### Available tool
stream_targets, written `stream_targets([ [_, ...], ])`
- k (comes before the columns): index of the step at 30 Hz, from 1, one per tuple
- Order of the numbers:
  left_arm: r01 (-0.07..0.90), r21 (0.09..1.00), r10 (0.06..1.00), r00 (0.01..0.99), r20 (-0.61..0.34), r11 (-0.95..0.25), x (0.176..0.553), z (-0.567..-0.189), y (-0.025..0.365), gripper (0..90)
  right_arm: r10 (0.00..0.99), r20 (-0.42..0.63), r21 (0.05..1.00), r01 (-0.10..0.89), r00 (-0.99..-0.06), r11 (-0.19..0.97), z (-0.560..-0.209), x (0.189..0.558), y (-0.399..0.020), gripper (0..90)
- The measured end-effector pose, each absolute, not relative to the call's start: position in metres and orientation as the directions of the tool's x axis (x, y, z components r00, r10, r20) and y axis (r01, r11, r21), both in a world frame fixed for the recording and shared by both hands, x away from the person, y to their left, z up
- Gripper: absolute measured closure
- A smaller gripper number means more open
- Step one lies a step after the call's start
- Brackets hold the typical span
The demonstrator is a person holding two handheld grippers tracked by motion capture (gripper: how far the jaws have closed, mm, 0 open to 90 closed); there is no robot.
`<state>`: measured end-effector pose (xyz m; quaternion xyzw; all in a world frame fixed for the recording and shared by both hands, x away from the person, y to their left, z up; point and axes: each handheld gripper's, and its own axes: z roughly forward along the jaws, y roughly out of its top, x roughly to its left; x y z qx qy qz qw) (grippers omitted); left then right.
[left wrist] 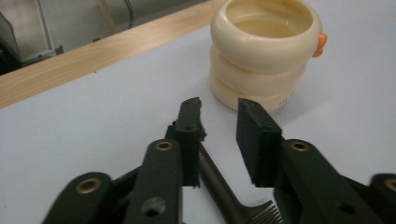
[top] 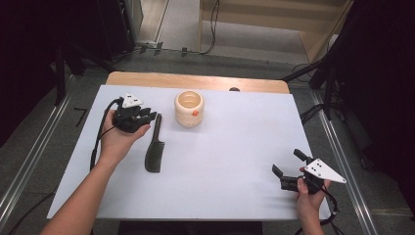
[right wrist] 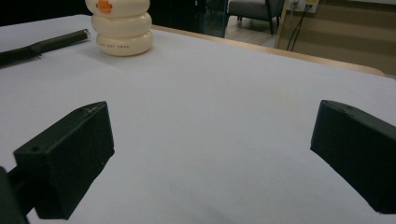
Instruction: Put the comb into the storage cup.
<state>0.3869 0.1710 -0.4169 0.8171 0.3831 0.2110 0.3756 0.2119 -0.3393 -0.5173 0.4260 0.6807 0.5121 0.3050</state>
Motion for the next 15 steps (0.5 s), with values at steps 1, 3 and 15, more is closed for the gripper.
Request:
stream_targets([
  [1, 0.471, 0.766, 0.78, 0.623, 0.061, -0.436, 0.39, -0.418, 0.169, 77.5, 0.892, 0.021, 0.957, 0.268, -0.451, 0.113, -0.517, 0.212, -0.339, 0.0],
  [3, 0.482, 0.751, 0.766, 0.641, 0.048, -0.451, 0.396, -0.421, 0.166, 84.5, 0.892, 0.02, 0.957, 0.268, -0.452, 0.114, -0.517, 0.212, -0.339, 0.0],
  [15, 0.518, 0.674, 0.73, 0.681, 0.046, -0.526, 0.423, -0.444, 0.15, 90.0, 0.889, 0.013, 0.956, 0.265, -0.457, 0.122, -0.518, 0.212, -0.339, 0.0],
])
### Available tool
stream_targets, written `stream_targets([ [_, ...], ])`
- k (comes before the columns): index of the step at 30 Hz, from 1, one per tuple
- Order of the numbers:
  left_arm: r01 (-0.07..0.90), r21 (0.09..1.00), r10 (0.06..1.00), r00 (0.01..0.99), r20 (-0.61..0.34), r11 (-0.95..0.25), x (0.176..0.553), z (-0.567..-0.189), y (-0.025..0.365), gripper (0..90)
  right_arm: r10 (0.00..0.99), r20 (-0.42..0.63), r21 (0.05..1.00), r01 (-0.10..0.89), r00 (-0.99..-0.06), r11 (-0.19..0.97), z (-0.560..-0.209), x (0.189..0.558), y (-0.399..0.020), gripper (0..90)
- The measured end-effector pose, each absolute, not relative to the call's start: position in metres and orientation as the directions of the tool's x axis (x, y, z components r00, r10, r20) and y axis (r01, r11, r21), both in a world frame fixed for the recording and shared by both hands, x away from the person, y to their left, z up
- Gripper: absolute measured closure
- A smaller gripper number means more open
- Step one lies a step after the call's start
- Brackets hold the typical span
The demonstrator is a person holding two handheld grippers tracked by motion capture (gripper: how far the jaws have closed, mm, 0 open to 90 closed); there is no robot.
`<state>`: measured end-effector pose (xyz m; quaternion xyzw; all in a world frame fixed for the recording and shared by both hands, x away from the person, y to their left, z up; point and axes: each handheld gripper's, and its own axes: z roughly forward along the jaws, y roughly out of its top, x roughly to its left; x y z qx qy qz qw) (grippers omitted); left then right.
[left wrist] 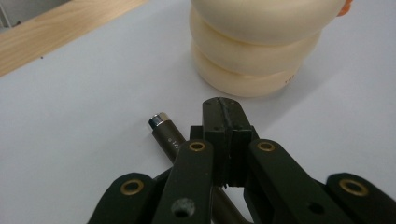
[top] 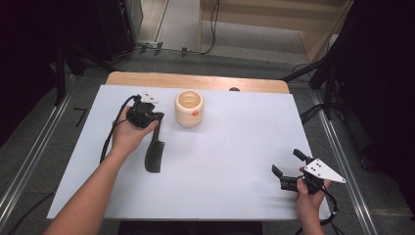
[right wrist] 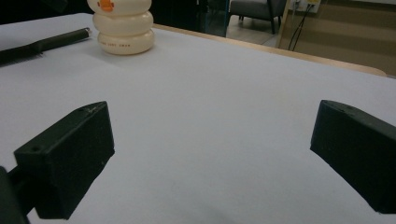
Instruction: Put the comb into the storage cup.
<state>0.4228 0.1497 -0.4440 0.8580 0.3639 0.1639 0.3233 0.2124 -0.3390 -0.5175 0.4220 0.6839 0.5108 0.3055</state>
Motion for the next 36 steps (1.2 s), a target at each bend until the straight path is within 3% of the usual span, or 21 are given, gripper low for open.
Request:
stream_targets([
  [18, 0.58, 0.588, 0.735, 0.677, 0.038, -0.564, 0.442, -0.476, 0.14, 90.0, 0.886, 0.011, 0.956, 0.266, -0.463, 0.127, -0.518, 0.213, -0.338, 0.0],
  [36, 0.597, 0.536, 0.726, 0.686, 0.045, -0.597, 0.44, -0.48, 0.155, 90.0, 0.888, 0.013, 0.955, 0.268, -0.461, 0.125, -0.518, 0.213, -0.339, 0.0],
])
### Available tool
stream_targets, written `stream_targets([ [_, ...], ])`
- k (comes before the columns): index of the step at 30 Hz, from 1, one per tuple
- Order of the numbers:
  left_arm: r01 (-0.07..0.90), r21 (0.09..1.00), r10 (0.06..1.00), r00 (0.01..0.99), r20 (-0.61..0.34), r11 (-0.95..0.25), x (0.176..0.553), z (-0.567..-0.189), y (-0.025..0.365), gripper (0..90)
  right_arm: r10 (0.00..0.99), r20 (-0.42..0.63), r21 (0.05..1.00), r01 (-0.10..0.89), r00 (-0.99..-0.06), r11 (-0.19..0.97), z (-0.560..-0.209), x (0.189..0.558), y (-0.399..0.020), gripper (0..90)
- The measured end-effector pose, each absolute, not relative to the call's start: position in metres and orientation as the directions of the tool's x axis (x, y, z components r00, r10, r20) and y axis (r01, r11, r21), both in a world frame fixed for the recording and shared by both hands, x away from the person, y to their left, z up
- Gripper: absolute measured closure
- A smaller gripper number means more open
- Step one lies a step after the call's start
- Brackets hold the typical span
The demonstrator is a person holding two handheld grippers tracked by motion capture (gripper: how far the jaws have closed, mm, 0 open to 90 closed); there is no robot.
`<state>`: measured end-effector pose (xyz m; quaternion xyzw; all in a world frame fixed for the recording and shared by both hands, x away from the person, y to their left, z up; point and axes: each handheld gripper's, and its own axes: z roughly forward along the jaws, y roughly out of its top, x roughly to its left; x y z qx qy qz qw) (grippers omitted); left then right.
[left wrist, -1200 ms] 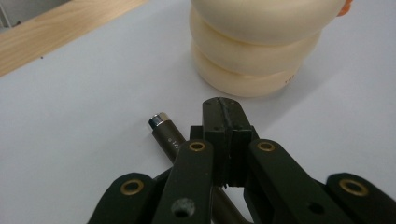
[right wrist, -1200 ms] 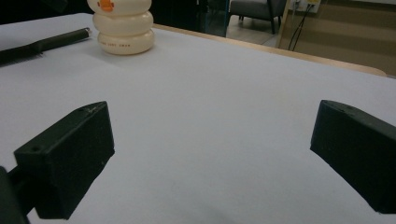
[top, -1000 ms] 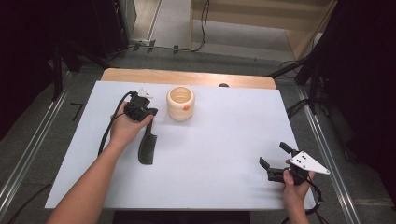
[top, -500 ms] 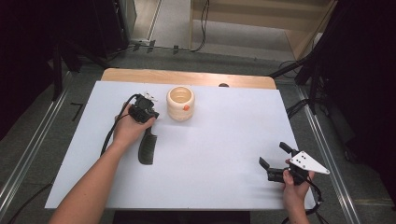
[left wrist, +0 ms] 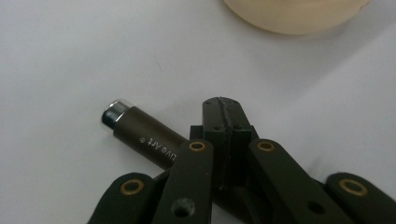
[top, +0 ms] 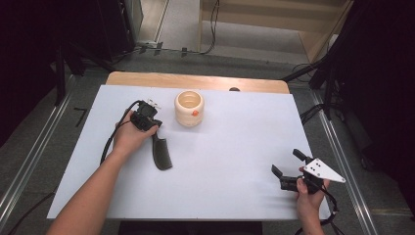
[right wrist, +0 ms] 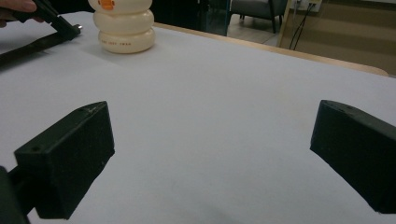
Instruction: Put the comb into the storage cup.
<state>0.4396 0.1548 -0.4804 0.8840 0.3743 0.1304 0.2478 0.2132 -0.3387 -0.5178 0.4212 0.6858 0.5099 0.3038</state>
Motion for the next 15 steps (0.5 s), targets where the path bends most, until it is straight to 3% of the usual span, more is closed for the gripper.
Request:
stream_targets([
  [15, 0.605, 0.522, 0.722, 0.691, 0.032, -0.601, 0.428, -0.48, 0.178, 90.0, 0.888, 0.013, 0.955, 0.268, -0.46, 0.125, -0.518, 0.213, -0.339, 0.0],
])
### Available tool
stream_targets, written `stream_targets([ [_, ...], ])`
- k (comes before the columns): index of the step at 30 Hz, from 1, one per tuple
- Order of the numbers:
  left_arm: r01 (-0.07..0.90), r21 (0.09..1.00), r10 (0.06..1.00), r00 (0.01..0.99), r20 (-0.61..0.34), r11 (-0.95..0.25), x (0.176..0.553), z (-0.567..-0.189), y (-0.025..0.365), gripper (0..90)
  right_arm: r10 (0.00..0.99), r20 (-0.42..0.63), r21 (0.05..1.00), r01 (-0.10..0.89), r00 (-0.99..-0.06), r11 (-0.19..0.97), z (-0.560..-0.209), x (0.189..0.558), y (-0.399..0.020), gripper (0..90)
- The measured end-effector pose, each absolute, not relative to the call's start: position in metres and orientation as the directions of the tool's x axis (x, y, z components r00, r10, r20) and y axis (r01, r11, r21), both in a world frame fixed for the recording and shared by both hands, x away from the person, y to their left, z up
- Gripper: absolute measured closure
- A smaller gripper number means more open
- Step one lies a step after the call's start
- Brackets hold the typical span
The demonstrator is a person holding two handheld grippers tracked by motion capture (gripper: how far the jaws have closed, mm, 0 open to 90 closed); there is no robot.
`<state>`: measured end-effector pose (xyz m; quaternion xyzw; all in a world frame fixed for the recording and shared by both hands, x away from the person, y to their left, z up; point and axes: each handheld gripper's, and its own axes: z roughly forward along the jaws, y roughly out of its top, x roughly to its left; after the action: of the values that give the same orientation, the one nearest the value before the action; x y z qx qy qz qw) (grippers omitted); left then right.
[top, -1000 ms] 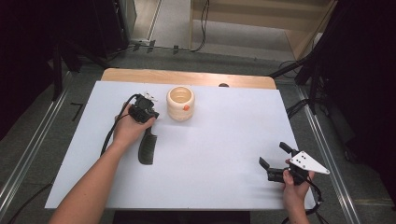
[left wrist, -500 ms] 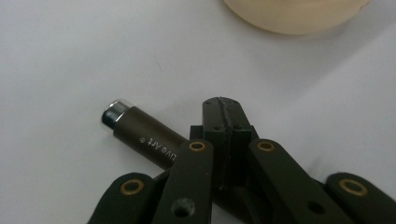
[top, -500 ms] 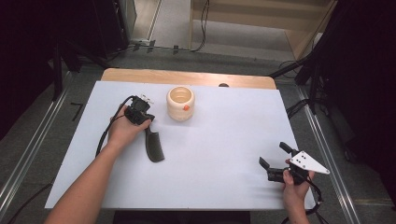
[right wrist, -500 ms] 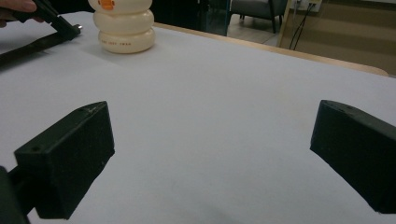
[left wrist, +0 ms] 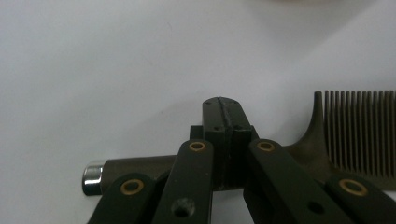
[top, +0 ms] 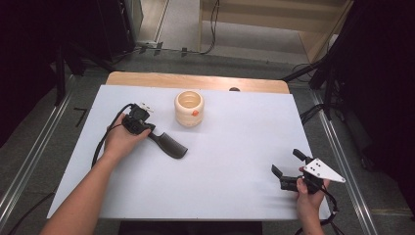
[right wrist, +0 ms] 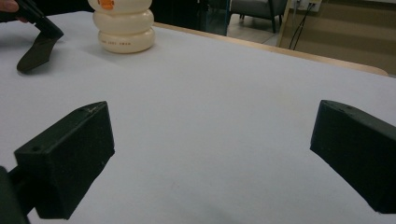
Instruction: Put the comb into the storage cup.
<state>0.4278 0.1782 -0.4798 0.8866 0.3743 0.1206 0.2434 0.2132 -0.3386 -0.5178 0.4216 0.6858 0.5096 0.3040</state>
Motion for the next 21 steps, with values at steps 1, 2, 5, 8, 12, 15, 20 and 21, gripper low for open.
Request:
stream_targets([
  [1, 0.604, 0.521, 0.719, 0.694, 0.027, -0.603, 0.426, -0.48, 0.182, 90.0, 0.888, 0.012, 0.955, 0.268, -0.46, 0.126, -0.518, 0.213, -0.339, 0.0],
  [2, 0.604, 0.521, 0.719, 0.694, 0.027, -0.603, 0.426, -0.48, 0.182, 90.0, 0.888, 0.012, 0.955, 0.268, -0.46, 0.126, -0.518, 0.213, -0.339, 0.0],
  [5, 0.602, 0.519, 0.714, 0.7, 0.024, -0.607, 0.422, -0.48, 0.186, 90.0, 0.888, 0.013, 0.955, 0.269, -0.459, 0.125, -0.518, 0.213, -0.339, 0.0],
  [8, 0.602, 0.511, 0.708, 0.706, 0.018, -0.613, 0.418, -0.48, 0.19, 90.0, 0.888, 0.011, 0.955, 0.269, -0.46, 0.128, -0.518, 0.213, -0.339, 0.0],
  [12, 0.605, 0.505, 0.709, 0.705, 0.019, -0.615, 0.416, -0.48, 0.195, 90.0, 0.888, 0.012, 0.955, 0.269, -0.459, 0.126, -0.518, 0.213, -0.339, 0.0],
  [15, 0.611, 0.505, 0.717, 0.697, 0.021, -0.609, 0.414, -0.479, 0.2, 90.0, 0.888, 0.011, 0.954, 0.27, -0.46, 0.128, -0.518, 0.213, -0.339, 0.0],
  [20, 0.628, 0.503, 0.734, 0.679, 0.019, -0.594, 0.413, -0.479, 0.212, 90.0, 0.888, 0.011, 0.954, 0.27, -0.46, 0.128, -0.518, 0.213, -0.339, 0.0],
  [21, 0.633, 0.506, 0.738, 0.675, 0.011, -0.586, 0.413, -0.479, 0.215, 90.0, 0.888, 0.01, 0.954, 0.269, -0.461, 0.129, -0.518, 0.213, -0.339, 0.0],
])
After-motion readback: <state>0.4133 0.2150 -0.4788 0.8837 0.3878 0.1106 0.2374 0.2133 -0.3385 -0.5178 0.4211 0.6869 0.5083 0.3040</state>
